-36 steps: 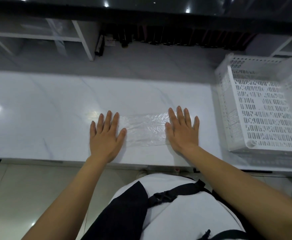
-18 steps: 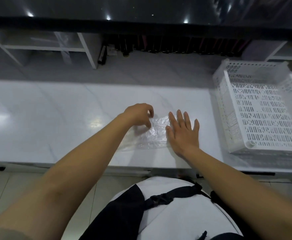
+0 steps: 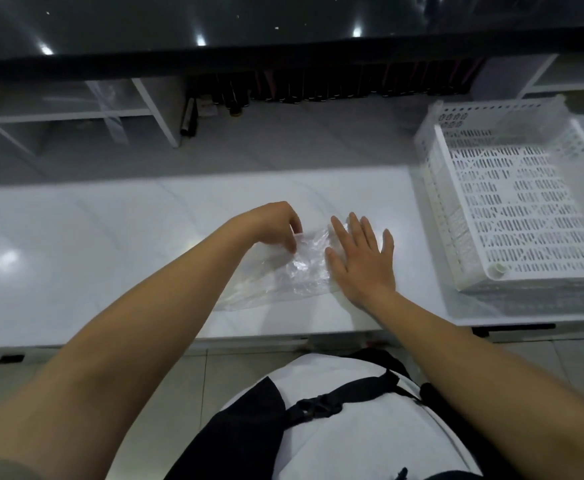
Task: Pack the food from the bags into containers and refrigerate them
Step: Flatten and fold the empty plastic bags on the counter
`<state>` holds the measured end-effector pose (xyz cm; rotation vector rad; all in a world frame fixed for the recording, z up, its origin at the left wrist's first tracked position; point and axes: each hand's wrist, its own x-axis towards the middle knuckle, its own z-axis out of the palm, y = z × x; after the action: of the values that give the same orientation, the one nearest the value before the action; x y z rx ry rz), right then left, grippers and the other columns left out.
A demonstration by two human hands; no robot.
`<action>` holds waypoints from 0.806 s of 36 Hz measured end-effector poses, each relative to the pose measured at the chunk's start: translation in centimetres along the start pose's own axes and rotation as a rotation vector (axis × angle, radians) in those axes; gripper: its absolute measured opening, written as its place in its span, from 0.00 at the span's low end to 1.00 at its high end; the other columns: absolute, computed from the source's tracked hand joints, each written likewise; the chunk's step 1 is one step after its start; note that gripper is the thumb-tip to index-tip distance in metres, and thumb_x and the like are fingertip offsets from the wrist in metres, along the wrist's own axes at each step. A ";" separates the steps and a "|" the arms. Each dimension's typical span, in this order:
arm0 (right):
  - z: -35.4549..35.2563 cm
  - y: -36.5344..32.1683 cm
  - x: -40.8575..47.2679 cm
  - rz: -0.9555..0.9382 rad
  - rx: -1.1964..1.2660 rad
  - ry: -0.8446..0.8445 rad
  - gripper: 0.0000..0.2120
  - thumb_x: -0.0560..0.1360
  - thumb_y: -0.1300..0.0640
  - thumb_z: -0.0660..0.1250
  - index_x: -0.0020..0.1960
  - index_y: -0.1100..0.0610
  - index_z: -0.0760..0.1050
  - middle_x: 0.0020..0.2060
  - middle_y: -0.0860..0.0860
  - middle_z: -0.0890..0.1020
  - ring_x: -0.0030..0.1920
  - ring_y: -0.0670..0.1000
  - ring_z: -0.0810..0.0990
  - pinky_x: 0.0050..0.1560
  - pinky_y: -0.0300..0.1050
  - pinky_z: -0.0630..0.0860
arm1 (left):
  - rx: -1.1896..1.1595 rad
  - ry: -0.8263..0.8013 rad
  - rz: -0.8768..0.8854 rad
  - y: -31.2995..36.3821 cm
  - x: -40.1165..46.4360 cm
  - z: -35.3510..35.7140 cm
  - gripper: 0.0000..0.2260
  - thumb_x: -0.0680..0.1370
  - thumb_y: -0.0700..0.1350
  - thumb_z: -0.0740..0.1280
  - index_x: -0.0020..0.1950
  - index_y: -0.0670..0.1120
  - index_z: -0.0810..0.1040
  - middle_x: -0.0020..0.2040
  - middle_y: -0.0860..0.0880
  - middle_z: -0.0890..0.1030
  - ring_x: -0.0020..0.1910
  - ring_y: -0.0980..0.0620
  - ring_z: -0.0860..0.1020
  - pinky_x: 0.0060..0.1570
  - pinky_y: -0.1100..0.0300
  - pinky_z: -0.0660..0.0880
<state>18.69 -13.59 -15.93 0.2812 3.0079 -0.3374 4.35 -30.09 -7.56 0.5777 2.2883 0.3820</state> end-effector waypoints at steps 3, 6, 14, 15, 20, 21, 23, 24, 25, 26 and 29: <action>-0.7 0.2 -0.3 0.022 0.248 0.108 0.32 0.81 0.34 0.46 0.80 0.40 0.38 0.82 0.48 0.44 0.81 0.51 0.49 0.79 0.58 0.42 | -0.142 -0.002 -0.017 -0.3 -0.4 -0.9 0.10 0.72 0.38 0.77 0.53 0.47 0.85 0.47 0.47 0.86 0.40 0.50 0.85 0.38 0.59 0.81; -2.3 0.5 -1.0 0.167 0.850 0.206 0.38 0.79 0.40 0.64 0.80 0.41 0.46 0.81 0.44 0.48 0.79 0.51 0.56 0.79 0.56 0.54 | -0.338 0.023 -0.009 -1.0 -2.1 -2.3 0.09 0.74 0.35 0.74 0.51 0.46 0.86 0.45 0.44 0.87 0.42 0.48 0.87 0.38 0.57 0.83; -8.0 -0.4 -3.2 0.450 1.614 -0.064 0.43 0.61 0.37 0.80 0.72 0.41 0.68 0.67 0.44 0.76 0.66 0.50 0.77 0.64 0.51 0.72 | -1.036 0.044 0.271 -2.0 -7.9 -3.3 0.13 0.73 0.39 0.75 0.57 0.47 0.85 0.47 0.43 0.83 0.52 0.40 0.86 0.41 0.49 0.83; -8.6 -0.7 -3.0 0.421 1.660 -0.180 0.41 0.62 0.39 0.80 0.72 0.42 0.69 0.65 0.44 0.78 0.66 0.52 0.78 0.64 0.53 0.72 | -1.102 0.039 0.303 -1.9 -8.3 -3.1 0.14 0.72 0.40 0.76 0.57 0.48 0.84 0.47 0.45 0.83 0.51 0.41 0.86 0.40 0.49 0.83; -12.3 -2.3 -1.6 0.126 1.803 -0.469 0.27 0.61 0.39 0.81 0.58 0.45 0.83 0.59 0.49 0.83 0.58 0.55 0.82 0.64 0.60 0.74 | -1.288 0.097 0.366 -0.7 -9.2 -2.1 0.15 0.70 0.43 0.77 0.56 0.51 0.85 0.44 0.49 0.84 0.47 0.47 0.86 0.37 0.51 0.82; -13.0 -2.5 -1.3 0.106 1.806 -0.470 0.28 0.62 0.39 0.80 0.60 0.47 0.82 0.61 0.51 0.82 0.60 0.58 0.81 0.65 0.62 0.73 | -1.302 0.131 0.357 -0.3 -9.2 -1.8 0.15 0.69 0.44 0.78 0.55 0.52 0.86 0.43 0.49 0.84 0.46 0.48 0.86 0.36 0.52 0.82; -14.1 -2.6 -1.0 0.082 1.776 -0.451 0.28 0.66 0.40 0.78 0.63 0.49 0.80 0.63 0.55 0.81 0.63 0.60 0.80 0.65 0.61 0.74 | -1.321 0.207 0.327 0.2 -9.2 -1.1 0.14 0.69 0.43 0.78 0.53 0.52 0.86 0.43 0.49 0.84 0.45 0.49 0.86 0.36 0.52 0.81; -14.5 -2.5 -0.9 0.084 1.739 -0.425 0.27 0.68 0.42 0.77 0.64 0.50 0.79 0.63 0.57 0.82 0.62 0.61 0.81 0.64 0.60 0.76 | -1.332 0.247 0.306 0.5 -9.1 -0.8 0.12 0.70 0.42 0.77 0.52 0.51 0.86 0.43 0.49 0.84 0.44 0.49 0.85 0.36 0.52 0.81; -14.8 -2.4 -0.9 0.102 1.695 -0.387 0.26 0.69 0.44 0.76 0.64 0.52 0.79 0.61 0.57 0.83 0.60 0.61 0.82 0.62 0.58 0.77 | -1.347 0.284 0.285 0.7 -9.0 -0.4 0.11 0.72 0.40 0.76 0.52 0.51 0.86 0.43 0.48 0.84 0.43 0.50 0.85 0.36 0.52 0.81; -15.1 -2.3 -0.9 0.125 1.655 -0.347 0.25 0.69 0.45 0.76 0.64 0.53 0.79 0.59 0.57 0.84 0.58 0.61 0.84 0.60 0.57 0.78 | -1.362 0.316 0.269 0.9 -8.9 0.0 0.10 0.73 0.38 0.75 0.51 0.50 0.86 0.42 0.48 0.84 0.42 0.50 0.84 0.37 0.51 0.82; -15.4 -1.8 -1.1 0.180 1.575 -0.291 0.26 0.67 0.49 0.78 0.62 0.55 0.78 0.53 0.55 0.86 0.51 0.61 0.86 0.56 0.55 0.80 | -1.349 0.390 0.253 1.6 -8.7 0.8 0.10 0.75 0.36 0.74 0.52 0.49 0.86 0.42 0.47 0.83 0.42 0.50 0.84 0.38 0.50 0.82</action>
<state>18.18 -11.97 -0.45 0.4855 1.7426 -2.2997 10.88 -33.08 -2.31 0.0536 1.6990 2.0423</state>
